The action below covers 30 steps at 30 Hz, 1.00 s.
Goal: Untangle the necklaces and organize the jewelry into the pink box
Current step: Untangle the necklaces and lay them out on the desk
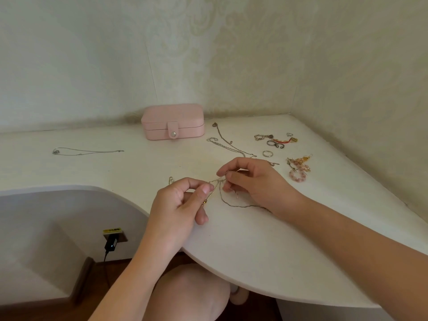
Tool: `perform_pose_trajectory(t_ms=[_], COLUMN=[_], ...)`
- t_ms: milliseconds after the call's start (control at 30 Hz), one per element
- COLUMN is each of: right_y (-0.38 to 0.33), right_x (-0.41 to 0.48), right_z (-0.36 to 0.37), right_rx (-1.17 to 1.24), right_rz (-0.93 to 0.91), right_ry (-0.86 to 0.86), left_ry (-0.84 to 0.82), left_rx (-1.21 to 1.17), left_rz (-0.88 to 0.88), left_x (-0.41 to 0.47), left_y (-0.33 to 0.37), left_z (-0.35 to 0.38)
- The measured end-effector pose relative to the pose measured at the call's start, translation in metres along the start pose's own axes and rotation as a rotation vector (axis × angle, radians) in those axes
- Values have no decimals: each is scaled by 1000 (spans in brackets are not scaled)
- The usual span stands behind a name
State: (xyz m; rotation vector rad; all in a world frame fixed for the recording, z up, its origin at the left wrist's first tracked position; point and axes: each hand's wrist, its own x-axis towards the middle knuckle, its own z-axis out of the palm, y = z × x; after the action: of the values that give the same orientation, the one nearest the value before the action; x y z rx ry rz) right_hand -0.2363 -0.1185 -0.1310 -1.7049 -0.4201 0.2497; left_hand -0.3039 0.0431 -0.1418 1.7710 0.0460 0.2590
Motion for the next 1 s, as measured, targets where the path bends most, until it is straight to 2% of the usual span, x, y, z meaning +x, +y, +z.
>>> perform_pose_trajectory(t_ms=[600, 933, 1000], right_y=[-14, -27, -29], right_x=[0, -6, -7], right_z=[-7, -6, -6], right_rx=[606, 529, 446], right_rz=[101, 67, 71], right_ry=[-113, -111, -99], left_ry=[-21, -18, -23], left_rx=[-202, -207, -211], left_rz=[-60, -39, -31], left_x=[11, 13, 14], left_y=[2, 0, 0], left_z=[-6, -5, -5])
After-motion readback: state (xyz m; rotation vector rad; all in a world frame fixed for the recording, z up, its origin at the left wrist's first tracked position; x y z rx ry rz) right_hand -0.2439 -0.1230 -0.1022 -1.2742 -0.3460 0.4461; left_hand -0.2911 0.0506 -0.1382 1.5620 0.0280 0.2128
